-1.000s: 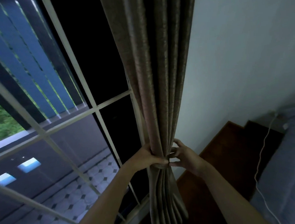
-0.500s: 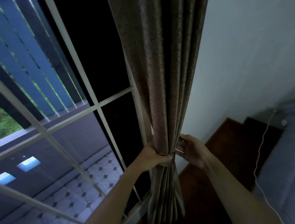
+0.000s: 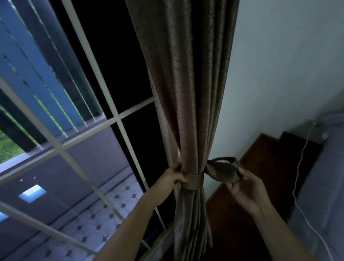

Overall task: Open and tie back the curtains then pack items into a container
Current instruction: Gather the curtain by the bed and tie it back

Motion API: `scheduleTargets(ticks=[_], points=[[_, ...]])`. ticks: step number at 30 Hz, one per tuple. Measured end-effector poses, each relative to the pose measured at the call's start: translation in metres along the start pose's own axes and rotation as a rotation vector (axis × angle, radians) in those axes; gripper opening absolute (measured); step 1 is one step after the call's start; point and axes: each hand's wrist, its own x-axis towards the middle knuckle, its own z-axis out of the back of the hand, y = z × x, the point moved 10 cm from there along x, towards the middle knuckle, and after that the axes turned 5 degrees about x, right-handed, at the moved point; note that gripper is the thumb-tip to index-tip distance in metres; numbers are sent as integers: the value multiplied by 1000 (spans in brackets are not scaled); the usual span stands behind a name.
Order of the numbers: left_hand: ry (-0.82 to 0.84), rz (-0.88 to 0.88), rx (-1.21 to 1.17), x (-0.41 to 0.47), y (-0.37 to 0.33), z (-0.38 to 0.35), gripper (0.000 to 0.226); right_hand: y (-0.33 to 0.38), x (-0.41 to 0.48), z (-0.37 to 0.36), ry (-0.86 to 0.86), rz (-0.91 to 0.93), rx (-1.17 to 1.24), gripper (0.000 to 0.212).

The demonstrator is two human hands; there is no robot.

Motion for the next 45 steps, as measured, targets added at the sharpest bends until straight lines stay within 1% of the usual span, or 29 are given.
scheduleTargets(ticks=[1,2,3,5,7,9,11,13,15,16,19,20,22,24,26,28,29,32,34,35,36,37,38,39,40,42,43,44,45], points=[[-34,32,-156,2,3,3,38,-5,-5,2,-15,5,15,75],[-86,70,-263,1,5,6,31,-9,-10,8,-46,11,13,85],[-158,113,-263,0,8,12,24,-14,-15,14,-92,15,3,99],[-254,198,-66,-1,15,22,18,-23,-24,26,-165,23,-11,120],[-221,273,110,-1,23,19,20,-29,-34,27,-181,45,-34,123],[-186,329,124,0,32,13,19,-38,-41,23,-184,47,-45,119],[-173,332,92,-1,32,9,20,-50,-48,18,-179,37,-40,115],[-181,310,94,-3,32,11,21,-57,-53,18,-204,45,-25,113],[-226,306,101,-6,32,19,21,-43,-55,21,-273,111,-21,107],[-251,300,114,-7,32,24,19,-29,-53,20,-302,158,-22,97],[-296,280,164,-7,31,28,23,25,-39,15,-379,322,-5,49],[-301,272,167,-7,31,27,23,43,-35,11,-413,375,-46,44],[-306,249,162,-9,31,26,23,68,-26,3,-444,438,-123,44],[-332,214,159,-9,31,28,23,73,-28,-8,-402,467,-147,35],[-412,182,201,-13,31,36,19,58,-43,-13,-368,458,-220,32],[-464,141,266,-24,27,41,14,33,-63,0,-359,419,-298,34],[-435,109,284,-30,23,36,19,17,-72,8,-362,384,-319,37],[-266,9,309,-47,7,6,43,-33,-86,29,-374,288,-376,42],[-201,-24,349,-50,-4,-13,47,-58,-85,23,-316,295,-361,43],[-196,-39,412,-50,-12,-20,49,-68,-82,15,-270,308,-349,42],[-196,-65,505,-49,-20,-26,52,-76,-77,13,-259,324,-342,36],[-196,-89,621,-47,-27,-29,54,-83,-73,12,-283,330,-344,36],[-200,-111,733,-47,-34,-31,53,-91,-70,15,-337,317,-374,37],[-205,-121,821,-47,-39,-30,48,-99,-68,16,-373,299,-415,31],[-198,-126,874,-47,-41,-27,40,-103,-68,12,-366,305,-490,26],[-152,-125,887,-47,-40,-19,27,-106,-66,4,-332,324,-671,25],[-122,-127,851,-48,-38,-16,25,-107,-65,0,-305,334,-719,31],[-96,-131,806,-50,-36,-12,25,-106,-65,-1,-309,350,-721,43],[-81,-138,771,-51,-35,-8,25,-103,-65,-3,-331,358,-661,54]])
